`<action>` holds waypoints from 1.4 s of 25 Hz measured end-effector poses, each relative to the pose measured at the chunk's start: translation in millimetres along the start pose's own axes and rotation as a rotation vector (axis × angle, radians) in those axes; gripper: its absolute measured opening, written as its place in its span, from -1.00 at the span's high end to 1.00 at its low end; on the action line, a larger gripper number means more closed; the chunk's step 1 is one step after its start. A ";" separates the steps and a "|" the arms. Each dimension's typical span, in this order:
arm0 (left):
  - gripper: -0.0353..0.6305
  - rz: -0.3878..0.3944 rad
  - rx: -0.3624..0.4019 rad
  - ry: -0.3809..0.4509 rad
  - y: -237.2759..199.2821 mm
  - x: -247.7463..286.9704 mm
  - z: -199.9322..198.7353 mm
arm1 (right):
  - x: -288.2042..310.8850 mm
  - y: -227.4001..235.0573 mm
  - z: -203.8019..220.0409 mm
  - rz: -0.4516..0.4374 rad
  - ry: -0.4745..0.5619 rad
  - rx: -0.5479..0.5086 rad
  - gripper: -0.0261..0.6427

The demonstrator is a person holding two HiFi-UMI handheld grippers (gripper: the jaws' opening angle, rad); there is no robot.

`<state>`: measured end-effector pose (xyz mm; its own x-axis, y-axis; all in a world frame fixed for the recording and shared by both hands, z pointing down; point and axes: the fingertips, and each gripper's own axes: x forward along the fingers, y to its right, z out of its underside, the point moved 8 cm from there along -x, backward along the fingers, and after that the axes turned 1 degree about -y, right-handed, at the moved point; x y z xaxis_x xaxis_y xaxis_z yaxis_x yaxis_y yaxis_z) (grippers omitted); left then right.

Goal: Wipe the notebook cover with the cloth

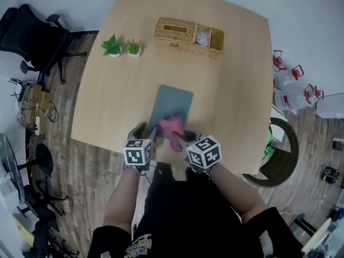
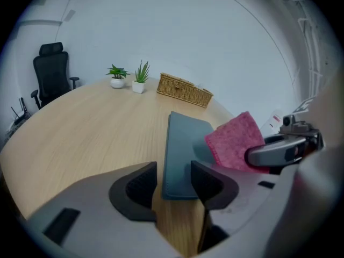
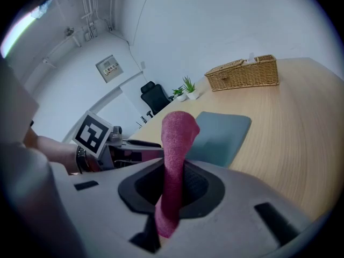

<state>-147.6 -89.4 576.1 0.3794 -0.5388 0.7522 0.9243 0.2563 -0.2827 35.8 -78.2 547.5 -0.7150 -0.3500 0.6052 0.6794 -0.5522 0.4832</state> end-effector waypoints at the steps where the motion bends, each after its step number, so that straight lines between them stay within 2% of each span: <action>1: 0.33 0.005 0.003 -0.012 -1.0 3.0 0.2 | 2.5 0.3 1.5 0.002 -0.008 0.003 0.75; 5: 0.32 0.034 0.002 -0.035 -4.6 9.5 1.4 | 13.3 2.6 8.6 0.008 -0.044 0.007 0.75; 13: 0.36 0.085 0.008 -0.001 -9.8 10.2 4.8 | 33.1 1.5 21.1 0.021 -0.128 -0.006 0.75; 25: 0.39 0.095 0.001 -0.011 -12.8 10.0 4.5 | 34.1 8.9 18.8 0.034 -0.139 -0.034 0.75; 35: 0.40 0.100 -0.005 -0.013 -12.9 9.7 3.4 | 19.7 57.6 -5.4 0.136 -0.091 0.009 0.75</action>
<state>-156.0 -95.2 589.0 0.4693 -0.4998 0.7280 0.8821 0.3043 -0.3596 60.0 -121.0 583.8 -0.5991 -0.3511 0.7196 0.7704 -0.4977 0.3985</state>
